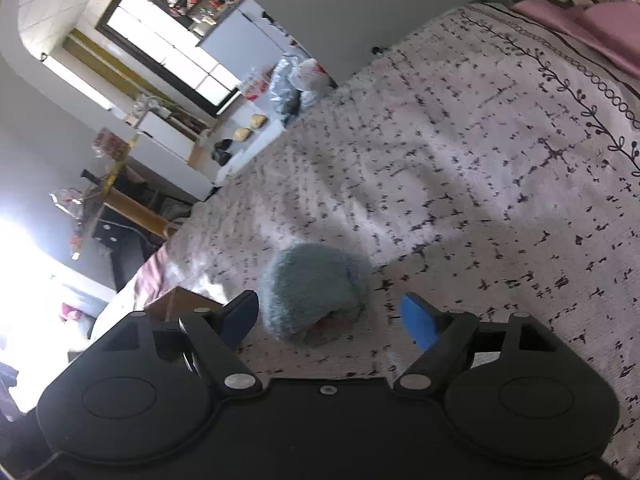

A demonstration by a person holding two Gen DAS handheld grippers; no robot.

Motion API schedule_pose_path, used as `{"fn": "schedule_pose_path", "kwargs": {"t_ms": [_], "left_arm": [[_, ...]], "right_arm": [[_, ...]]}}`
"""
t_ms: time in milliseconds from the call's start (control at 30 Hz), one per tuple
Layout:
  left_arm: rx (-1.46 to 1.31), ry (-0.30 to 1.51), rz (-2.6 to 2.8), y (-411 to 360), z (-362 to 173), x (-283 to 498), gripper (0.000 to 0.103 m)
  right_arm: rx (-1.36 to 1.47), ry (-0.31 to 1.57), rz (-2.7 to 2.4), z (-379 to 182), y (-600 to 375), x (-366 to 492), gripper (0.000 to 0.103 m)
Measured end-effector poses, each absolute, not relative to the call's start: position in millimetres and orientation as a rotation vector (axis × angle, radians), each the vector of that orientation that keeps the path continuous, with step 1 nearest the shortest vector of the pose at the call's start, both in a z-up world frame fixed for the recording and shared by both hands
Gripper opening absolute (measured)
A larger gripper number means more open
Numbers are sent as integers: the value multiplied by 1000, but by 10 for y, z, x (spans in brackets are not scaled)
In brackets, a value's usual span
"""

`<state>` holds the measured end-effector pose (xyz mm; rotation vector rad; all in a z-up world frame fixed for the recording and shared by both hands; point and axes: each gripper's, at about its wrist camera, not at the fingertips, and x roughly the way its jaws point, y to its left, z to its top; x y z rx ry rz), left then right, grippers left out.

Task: Organize soft objects
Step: 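Move both open tools toward the large light-blue fluffy ball, then close both tools on the large light-blue fluffy ball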

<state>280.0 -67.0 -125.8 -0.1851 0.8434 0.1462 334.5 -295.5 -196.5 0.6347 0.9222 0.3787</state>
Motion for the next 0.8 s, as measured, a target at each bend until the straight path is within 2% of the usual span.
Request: {"fn": "schedule_pose_path", "kwargs": {"t_ms": [100,233,567,800], "left_arm": [[-165,880,131,-763,-1442,2855,100],[-152,906,115,-851,-1631,2934,94],[-86,925,72,-997,-1923,3226,92],[-93,886,50,-978,-1921,3419,79]], "right_arm": [[637,936,371,-2024,-2953,3389,78],[634,964,369,-2118,-2954,3430,74],[663,1013,373,-2274,-2935,3593,71],[718,1018,359,-2356,-2952,3749,71]]}}
